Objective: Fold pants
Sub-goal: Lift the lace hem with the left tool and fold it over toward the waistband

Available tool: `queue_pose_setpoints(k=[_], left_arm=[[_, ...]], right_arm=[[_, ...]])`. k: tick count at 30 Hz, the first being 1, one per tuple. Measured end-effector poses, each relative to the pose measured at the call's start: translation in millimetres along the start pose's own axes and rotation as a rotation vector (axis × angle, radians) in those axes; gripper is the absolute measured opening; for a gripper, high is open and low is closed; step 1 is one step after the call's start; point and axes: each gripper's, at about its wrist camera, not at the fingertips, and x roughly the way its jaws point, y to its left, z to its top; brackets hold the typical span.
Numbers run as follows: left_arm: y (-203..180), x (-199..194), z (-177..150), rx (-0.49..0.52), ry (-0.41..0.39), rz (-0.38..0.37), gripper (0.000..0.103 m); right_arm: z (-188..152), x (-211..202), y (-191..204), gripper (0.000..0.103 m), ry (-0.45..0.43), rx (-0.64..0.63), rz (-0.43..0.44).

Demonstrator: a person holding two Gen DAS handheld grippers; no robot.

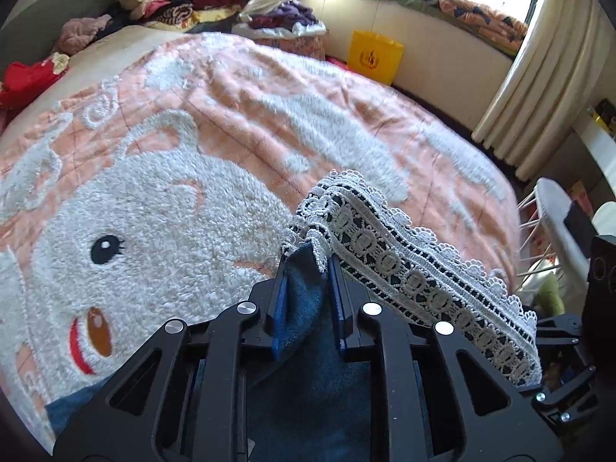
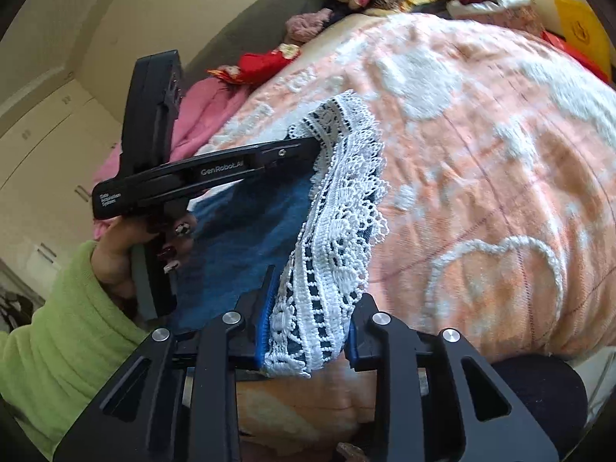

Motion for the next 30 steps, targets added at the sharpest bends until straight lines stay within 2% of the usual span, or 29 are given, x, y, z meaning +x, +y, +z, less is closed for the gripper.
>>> queue_pose_setpoints(k=[3,9,17,24,27,30], left_arm=[[4,-22,-2,0.005,-0.035,0.004,0.012],[31,-71,-10,-0.042,-0.114,0.024,0.012],[77,-108,-56,-0.182,-0.175,0.057,0.012],[127,-128,-112,-0.399,-0.204,0.121,0.015],[153,-154,-141,-0.530,-0.259,0.139,0.015],[167,-177,-166,-0.616,-0.310,0.148,0.015]], right_arm=[[0,-5,23,0.027,-0.005,-0.041,0.067],[10,-1,83,0.027,0.000,-0.183,0.117],[3,42,155,0.027,0.087,-0.363,0.148],[-35,94,195,0.029,0.215,-0.500,0.115],[-54,110,213,0.030,0.257,-0.587,0.092],[-75,121,225,0.037,0.301,-0.653,0.088]])
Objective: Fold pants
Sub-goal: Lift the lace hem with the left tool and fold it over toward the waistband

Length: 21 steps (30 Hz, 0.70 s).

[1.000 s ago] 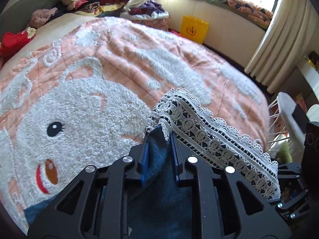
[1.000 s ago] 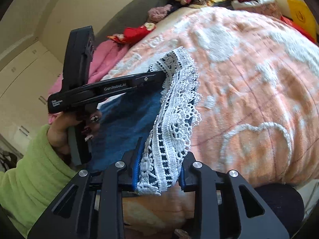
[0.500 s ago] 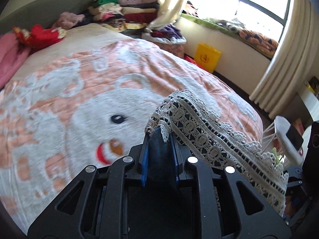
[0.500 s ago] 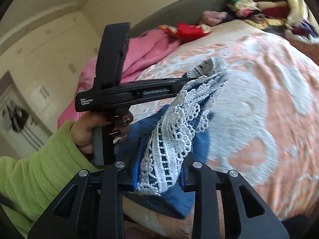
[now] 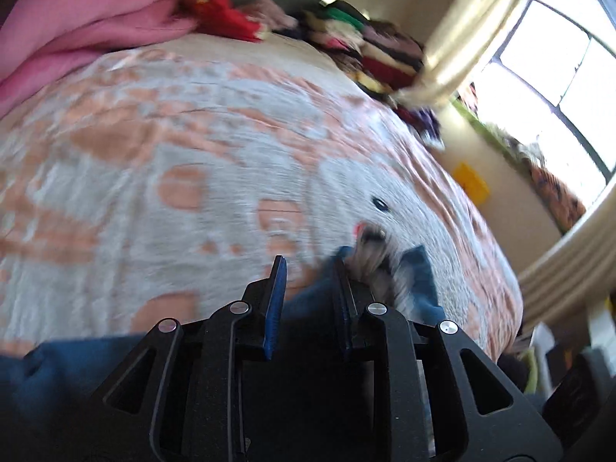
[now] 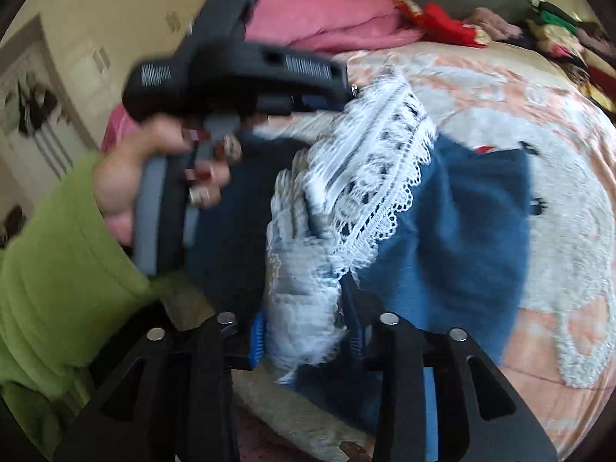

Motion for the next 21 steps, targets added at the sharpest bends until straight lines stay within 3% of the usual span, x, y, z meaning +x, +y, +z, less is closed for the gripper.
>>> queue_pose_setpoints(k=[2,7,9,13,18,21], left_arm=[[14,-10,-4,-0.049,-0.014,-0.010,0.015],[37,-21,-16,-0.158,-0.014,-0.075,0.015],[38,-21,-17,-0.179,-0.011,-0.105,0.023],[24,-18,-15,-0.160,0.005,-0.139,0.031],[13,7,-8,-0.149,0.075,-0.107,0.055],[10,27,-6,-0.156,0.126,-0.091,0.053]], right_arm=[[-5,9,14,0.053,0.028,-0.046,0.014],[-16,7,45,0.057,0.043,-0.160,0.055],[-18,-4,48,0.058,0.021,-0.161,0.070],[-17,-29,23,0.060,-0.043,-0.078,0.038],[3,-42,-37,0.060,-0.096,0.087,-0.080],[13,-49,-74,0.060,-0.117,0.177,-0.111]])
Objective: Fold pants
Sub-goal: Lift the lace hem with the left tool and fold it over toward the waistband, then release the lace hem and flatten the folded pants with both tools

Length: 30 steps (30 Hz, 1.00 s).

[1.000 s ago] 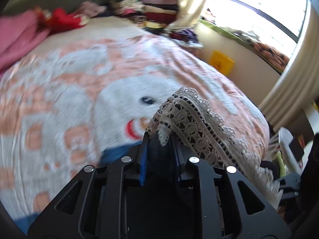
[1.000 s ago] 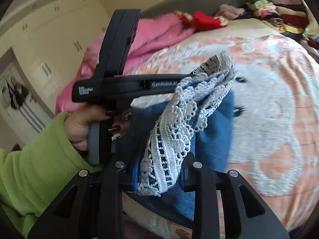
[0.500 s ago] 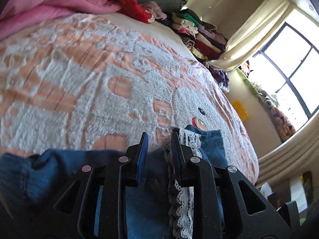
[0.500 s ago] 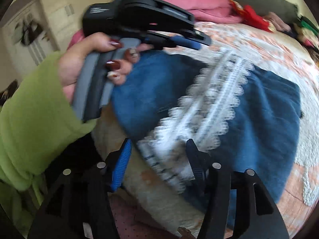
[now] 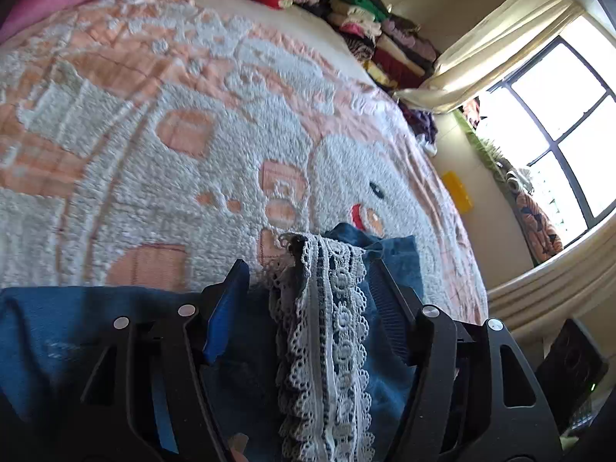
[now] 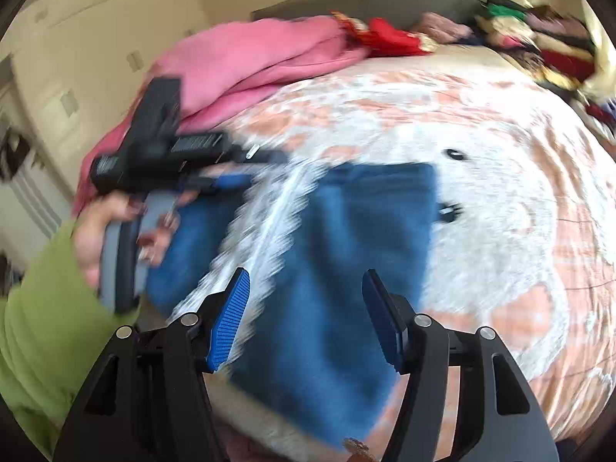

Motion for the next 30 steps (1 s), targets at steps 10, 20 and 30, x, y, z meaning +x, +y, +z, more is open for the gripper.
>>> queue_pose_setpoints(k=[10,20,30], left_arm=[[-18,-2,-2,0.119,-0.033,0.114,0.013],[-7,6,-8,0.113,-0.021,0.166,0.031],[-29,-46,-27,0.180,-0.098,0.239,0.059]], right_arm=[[49,62,-17,0.060,0.034,-0.081,-0.107],[35,93,-29,0.060,0.118,-0.141,-0.201],[22,29,-29,0.076,0.014,-0.039,-0.127]])
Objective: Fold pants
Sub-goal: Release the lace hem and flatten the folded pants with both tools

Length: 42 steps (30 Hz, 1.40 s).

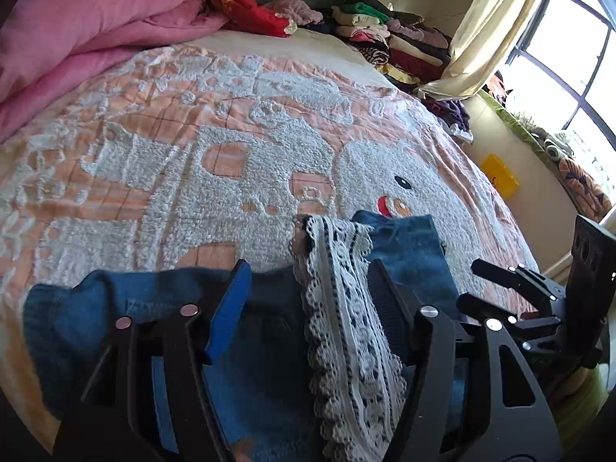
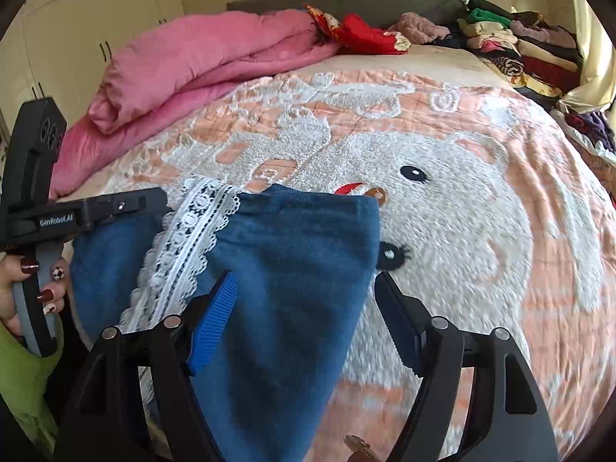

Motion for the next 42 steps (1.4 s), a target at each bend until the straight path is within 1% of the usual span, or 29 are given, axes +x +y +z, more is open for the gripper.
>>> queue_pose_setpoints(k=[1,3,6,8,12,19,20,21,22,23,24,26,29,31,32,34,35,36,38,39,40,42], left_arm=[[-3,-5,-3,0.010,-0.006,0.009,0.061],[-7,-12,-7,0.020,-0.008,0.013,0.068],[-10,-22,-13,0.026,-0.007,0.027,0.076],[-11,-28,-15,0.025,-0.010,0.039,0.079],[-14,-37,-24,0.020,-0.006,0.040,0.079],[-18,-48,-44,0.018,0.029,0.005,0.079],[-19,-49,-47,0.017,0.036,-0.003,0.074],[-19,-49,-50,0.016,0.046,-0.011,0.064],[-20,-50,-55,0.015,0.063,-0.022,0.059],[-20,-49,-59,0.011,0.077,-0.033,0.050],[-20,-49,-64,0.000,0.097,-0.052,0.044],[-20,-47,-72,-0.022,0.127,-0.080,0.042],[-23,-38,-85,-0.046,0.180,-0.101,0.042],[-25,-31,-92,-0.062,0.209,-0.090,0.045],[-26,-26,-96,-0.065,0.221,-0.085,0.051],[-27,-17,-101,-0.075,0.244,-0.083,0.053],[-28,-12,-104,-0.080,0.254,-0.084,0.050],[-29,-8,-106,-0.082,0.257,-0.080,0.039],[-32,-6,-109,-0.056,0.249,-0.045,0.021],[-33,-9,-109,-0.043,0.241,-0.039,0.019],[-34,-13,-110,-0.023,0.241,-0.037,0.015],[-34,-20,-112,-0.008,0.237,-0.035,0.014]], right_arm=[[-2,-6,0,0.080,-0.013,0.006,-0.001],[-6,-17,-1,0.080,-0.029,0.021,0.002],[-9,-32,0,0.080,-0.056,0.034,0.007],[-12,-39,2,0.080,-0.064,0.035,0.003],[-19,-51,5,0.080,-0.078,0.030,0.000],[-28,-65,13,0.080,-0.093,0.017,0.005],[-29,-67,14,0.080,-0.093,0.013,0.006],[-30,-68,16,0.080,-0.094,0.006,0.008],[-32,-70,17,0.080,-0.095,0.000,0.011],[-33,-71,18,0.080,-0.094,-0.003,0.011],[-35,-71,20,0.080,-0.091,-0.006,0.011],[-38,-71,22,0.080,-0.087,-0.009,0.016],[-42,-69,23,0.080,-0.076,-0.011,0.019],[-43,-69,24,0.080,-0.071,-0.012,0.025],[-44,-69,25,0.080,-0.070,-0.013,0.024],[-45,-68,27,0.080,-0.067,-0.018,0.027],[-46,-68,28,0.080,-0.066,-0.019,0.026],[-47,-67,29,0.080,-0.062,-0.023,0.026],[-48,-64,30,0.080,-0.051,-0.031,0.021],[-50,-62,31,0.080,-0.039,-0.037,0.019],[-50,-62,32,0.080,-0.030,-0.043,0.022],[-51,-62,39,0.080,-0.030,-0.059,0.043]])
